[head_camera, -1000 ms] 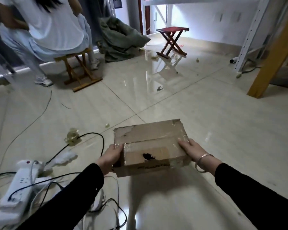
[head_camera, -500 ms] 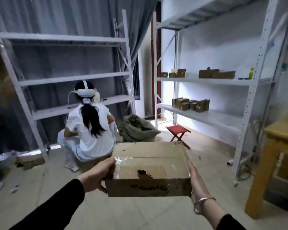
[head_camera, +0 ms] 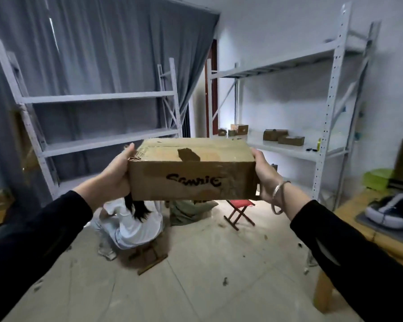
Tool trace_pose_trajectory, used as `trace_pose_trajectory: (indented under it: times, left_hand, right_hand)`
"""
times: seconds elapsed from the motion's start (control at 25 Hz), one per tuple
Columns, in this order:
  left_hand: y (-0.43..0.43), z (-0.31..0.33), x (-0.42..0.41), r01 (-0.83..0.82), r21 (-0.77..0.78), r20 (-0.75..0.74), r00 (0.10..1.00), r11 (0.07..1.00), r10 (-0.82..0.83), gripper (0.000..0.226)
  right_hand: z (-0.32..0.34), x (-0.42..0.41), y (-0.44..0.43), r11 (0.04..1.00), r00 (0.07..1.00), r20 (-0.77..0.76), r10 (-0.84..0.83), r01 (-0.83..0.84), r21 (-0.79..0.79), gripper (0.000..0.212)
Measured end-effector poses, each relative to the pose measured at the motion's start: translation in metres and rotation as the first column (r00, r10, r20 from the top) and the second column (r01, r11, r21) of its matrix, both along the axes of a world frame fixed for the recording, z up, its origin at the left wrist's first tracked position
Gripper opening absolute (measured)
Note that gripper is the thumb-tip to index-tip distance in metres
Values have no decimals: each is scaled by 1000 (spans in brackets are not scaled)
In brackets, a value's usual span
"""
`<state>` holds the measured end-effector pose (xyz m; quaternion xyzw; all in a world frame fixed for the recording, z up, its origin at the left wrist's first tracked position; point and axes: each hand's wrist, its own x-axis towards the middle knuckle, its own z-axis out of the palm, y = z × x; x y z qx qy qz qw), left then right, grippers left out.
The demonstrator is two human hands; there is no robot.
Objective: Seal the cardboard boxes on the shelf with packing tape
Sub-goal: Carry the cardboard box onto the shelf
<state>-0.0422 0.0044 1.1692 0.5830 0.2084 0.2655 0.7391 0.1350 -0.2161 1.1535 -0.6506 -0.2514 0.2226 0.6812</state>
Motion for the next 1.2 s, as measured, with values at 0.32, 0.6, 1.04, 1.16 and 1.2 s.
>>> trace_pose_trajectory:
  times: [0.32,0.6,1.04,1.16,1.2]
  left_hand:
    - [-22,-26,24,30,-18,-47,998,999,-31,50]
    - [-21,-49,59,-31,-19,-77,997,999,29,44]
    - [87,-135,203,-104,-179,-200,977,978,68,42]
    - [132,-139,264,-72,-185,-256,967,980,22,49]
    - [143,-134,285,-57,-180,-263,965,982,8,51]
  right_hand:
    - [-18,21,-34,992,995,-64,-74,66,-109,44]
    - [-35,50,-39,998,993,-114,-12,5,-64,38]
    - [-123,181,81,995,943,-323,-85,66,-71,46]
    - [-132,235,116,985,914,-369,-166,136,-105,44]
    - [-131,254,124,982,915,-358,-187,163,-97,42]
